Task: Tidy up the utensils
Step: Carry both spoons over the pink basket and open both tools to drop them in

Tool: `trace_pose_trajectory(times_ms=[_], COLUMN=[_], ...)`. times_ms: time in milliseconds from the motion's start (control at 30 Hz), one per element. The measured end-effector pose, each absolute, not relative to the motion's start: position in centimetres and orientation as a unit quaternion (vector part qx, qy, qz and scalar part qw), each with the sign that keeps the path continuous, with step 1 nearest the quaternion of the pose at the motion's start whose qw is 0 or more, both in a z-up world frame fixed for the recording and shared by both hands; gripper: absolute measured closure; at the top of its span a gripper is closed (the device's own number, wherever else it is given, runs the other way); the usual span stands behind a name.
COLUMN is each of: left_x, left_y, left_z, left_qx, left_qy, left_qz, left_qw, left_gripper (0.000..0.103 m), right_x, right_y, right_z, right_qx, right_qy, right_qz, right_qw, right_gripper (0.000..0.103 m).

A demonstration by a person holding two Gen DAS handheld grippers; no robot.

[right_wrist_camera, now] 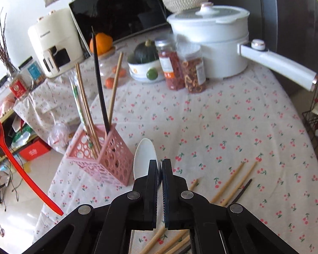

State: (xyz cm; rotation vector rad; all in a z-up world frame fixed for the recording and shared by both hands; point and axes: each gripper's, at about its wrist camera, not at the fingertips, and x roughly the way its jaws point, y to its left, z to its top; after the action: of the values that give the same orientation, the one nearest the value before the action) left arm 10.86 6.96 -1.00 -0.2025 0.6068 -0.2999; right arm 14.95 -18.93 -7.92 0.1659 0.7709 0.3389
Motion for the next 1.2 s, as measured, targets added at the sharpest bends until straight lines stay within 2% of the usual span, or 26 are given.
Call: trace_pose_trajectory(times_ms=[233,400,700,1033,1133,1200], left_x=[10.7,12.2,15.6,19.2,20.0,20.3], left_y=[7.8,7.3,6.4,5.2,5.3,5.5], left_z=[2.1,1.6,-1.4,-5.2,-6.1,-6.3], left_qx=[-0.127,-0.136,-0.122,-0.101,-0.113,-0.121], left_qy=[0.199,0.177,0.190,0.265,0.282,0.294], left_qz=[-0.128,-0.123,-0.120,-0.129,-0.132,-0.129], left_qw=[0.963,0.967,0.967,0.950,0.943,0.939], left_gripper=[0.100,0.100,0.100,0.100,0.097,0.090], right_x=[13.6,13.9,15.1,16.4,16.5,16.5], right_y=[-18.3,-17.2,-15.2,-13.9,-13.9,-13.9], right_z=[-4.2,-3.0,-2.9,-3.8,-4.0,-3.9], right_qx=[0.092,0.101,0.098,0.089,0.088,0.089], right_qy=[0.277,0.238,0.206,0.204,0.199,0.195], right_qz=[0.128,0.118,0.110,0.102,0.094,0.090], right_qw=[0.948,0.959,0.967,0.970,0.971,0.973], right_gripper=[0.100,0.100,0.100,0.100,0.100,0.100])
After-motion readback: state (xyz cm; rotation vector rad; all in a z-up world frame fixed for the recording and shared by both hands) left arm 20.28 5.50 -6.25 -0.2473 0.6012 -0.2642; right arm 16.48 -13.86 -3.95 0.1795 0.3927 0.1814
